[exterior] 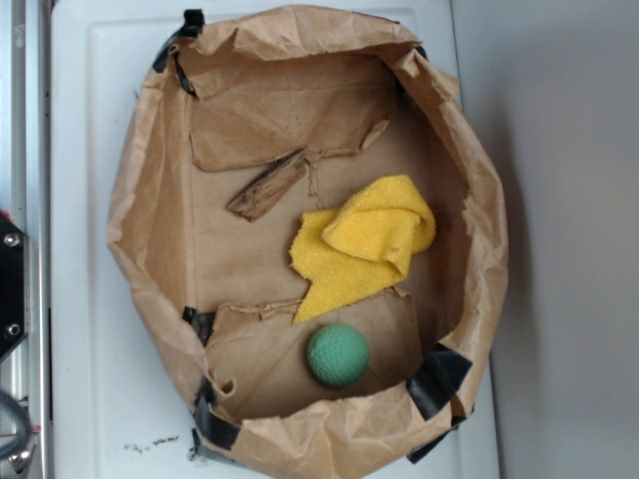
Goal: Grab the wood chip.
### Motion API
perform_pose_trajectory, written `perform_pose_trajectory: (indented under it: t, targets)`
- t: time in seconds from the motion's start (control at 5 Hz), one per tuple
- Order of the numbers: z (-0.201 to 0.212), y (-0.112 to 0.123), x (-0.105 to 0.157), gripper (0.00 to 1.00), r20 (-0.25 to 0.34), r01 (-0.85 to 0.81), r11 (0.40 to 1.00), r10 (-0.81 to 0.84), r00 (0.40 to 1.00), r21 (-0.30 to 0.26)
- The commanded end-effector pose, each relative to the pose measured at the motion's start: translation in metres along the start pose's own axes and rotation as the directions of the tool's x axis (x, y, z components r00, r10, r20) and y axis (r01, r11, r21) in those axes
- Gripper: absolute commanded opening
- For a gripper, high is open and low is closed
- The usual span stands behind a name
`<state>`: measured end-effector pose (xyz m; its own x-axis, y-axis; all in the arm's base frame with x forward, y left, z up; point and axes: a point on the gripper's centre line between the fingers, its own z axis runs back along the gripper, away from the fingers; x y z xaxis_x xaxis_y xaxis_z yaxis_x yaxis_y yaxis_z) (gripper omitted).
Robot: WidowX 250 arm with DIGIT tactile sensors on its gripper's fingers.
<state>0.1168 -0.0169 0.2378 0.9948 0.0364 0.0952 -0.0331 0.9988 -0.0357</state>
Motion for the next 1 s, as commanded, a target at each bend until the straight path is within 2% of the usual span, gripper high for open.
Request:
perform_pose_trajectory:
  t: [0.0,0.2,0.4,0.8]
  targets:
    - [0.0,0.0,0.0,1.0,0.0,0.0,1.0,0.0,1.0,0.0]
    - [-0.009,-0.004,0.043,1.0,0.048,-0.011,0.998,0.008,0.999,0.066]
    - [-0.02,0.004,0.078,1.0,0.035,-0.061,0.994,0.058,0.998,0.091]
    - [-0.02,0.004,0.078,1.0,0.035,-0.061,0.994,0.058,0.998,0.091]
